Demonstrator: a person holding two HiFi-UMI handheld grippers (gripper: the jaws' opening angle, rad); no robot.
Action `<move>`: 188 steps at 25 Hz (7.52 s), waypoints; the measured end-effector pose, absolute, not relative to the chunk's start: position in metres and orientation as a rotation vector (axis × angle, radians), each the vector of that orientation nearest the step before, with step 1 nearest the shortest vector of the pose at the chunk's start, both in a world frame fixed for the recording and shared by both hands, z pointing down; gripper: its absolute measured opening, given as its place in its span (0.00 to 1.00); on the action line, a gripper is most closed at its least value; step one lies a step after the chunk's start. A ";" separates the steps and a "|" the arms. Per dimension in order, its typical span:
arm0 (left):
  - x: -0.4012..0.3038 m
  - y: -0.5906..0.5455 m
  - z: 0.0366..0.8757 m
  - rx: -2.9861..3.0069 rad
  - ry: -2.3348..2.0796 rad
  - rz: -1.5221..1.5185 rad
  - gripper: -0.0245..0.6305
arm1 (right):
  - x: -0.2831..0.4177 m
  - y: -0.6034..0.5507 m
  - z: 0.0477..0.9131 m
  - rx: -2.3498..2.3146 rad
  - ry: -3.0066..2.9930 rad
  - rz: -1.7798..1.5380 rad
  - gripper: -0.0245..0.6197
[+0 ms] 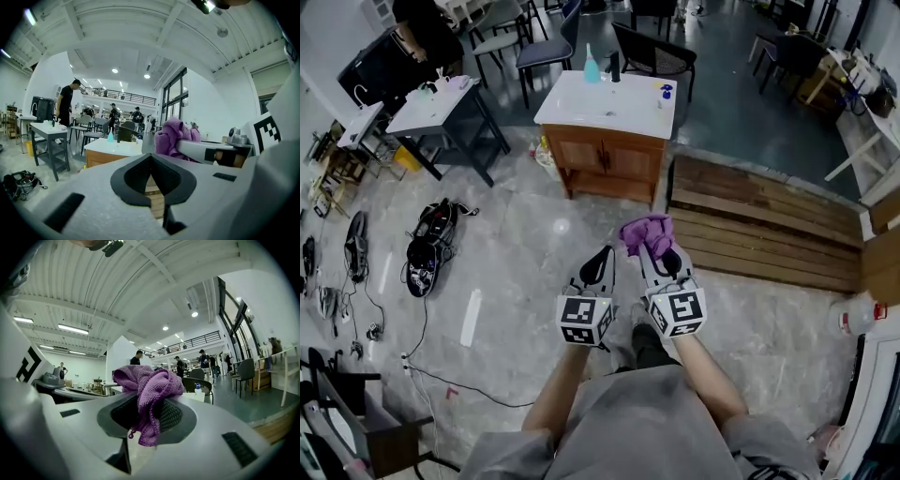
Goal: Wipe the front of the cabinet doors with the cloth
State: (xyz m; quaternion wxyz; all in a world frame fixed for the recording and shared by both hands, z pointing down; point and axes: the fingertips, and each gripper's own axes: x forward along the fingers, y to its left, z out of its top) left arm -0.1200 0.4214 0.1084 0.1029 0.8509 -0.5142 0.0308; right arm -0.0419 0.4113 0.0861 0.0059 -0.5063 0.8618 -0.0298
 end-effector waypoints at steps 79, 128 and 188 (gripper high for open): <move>-0.168 -0.035 0.303 2.437 -1.100 0.413 0.05 | -0.086 -0.021 0.293 -2.051 2.493 -0.597 0.19; -0.194 -0.114 0.487 2.339 -1.094 0.596 0.05 | -0.135 -0.134 0.493 -2.010 2.564 -0.705 0.19; -0.157 -0.082 0.530 2.295 -1.035 0.695 0.05 | -0.046 -0.157 0.531 -2.193 2.440 -0.684 0.18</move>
